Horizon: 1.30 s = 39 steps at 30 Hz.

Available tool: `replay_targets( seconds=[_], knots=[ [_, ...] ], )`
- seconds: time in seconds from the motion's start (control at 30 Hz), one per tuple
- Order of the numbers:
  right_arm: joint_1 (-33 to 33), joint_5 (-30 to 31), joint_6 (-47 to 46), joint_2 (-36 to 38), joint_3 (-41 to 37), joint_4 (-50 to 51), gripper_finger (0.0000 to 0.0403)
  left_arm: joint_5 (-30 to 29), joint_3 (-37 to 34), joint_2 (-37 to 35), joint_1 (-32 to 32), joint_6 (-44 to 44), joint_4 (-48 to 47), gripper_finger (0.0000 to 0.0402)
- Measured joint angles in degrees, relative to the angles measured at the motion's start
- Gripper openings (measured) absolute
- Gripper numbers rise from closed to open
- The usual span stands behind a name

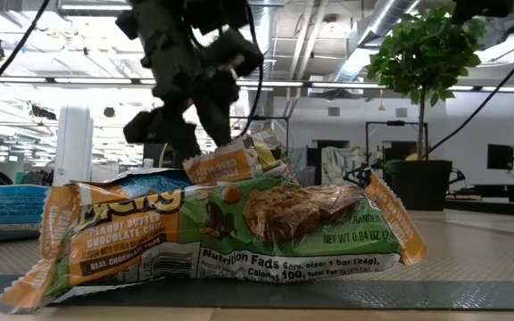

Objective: Pick and place Granola Bars by type
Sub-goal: Put the red granola bar into the white bin

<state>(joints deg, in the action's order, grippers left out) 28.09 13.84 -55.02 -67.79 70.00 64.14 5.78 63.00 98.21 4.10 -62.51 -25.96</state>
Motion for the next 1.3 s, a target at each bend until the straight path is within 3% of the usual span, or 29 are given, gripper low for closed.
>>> replay_targets(
  seconds=[0.27, 0.5, 0.83, 1.3],
  knots=[
    [1.1, 1.5, 0.0, 4.5, 0.0, 5.6, 0.0132, -4.0, 0.0, 3.3, 0.2, -5.0, 0.1, 0.0219],
    [1.1, 1.8, 1.8, 5.7, 0.0, 8.9, 0.0133, -1.2, 0.0, 7.5, 1.5, -8.3, 2.9, 0.0222],
    [1.1, 3.2, 5.5, 5.7, 0.0, 9.5, 0.0133, -2.1, 2.2, 10.0, 2.9, -9.0, 2.5, 0.0218],
    [1.0, 7.3, 5.5, 5.7, 0.0, 9.6, 0.0134, -2.6, 2.9, 10.2, 3.0, -8.5, 1.0, 0.0065]
  ],
)
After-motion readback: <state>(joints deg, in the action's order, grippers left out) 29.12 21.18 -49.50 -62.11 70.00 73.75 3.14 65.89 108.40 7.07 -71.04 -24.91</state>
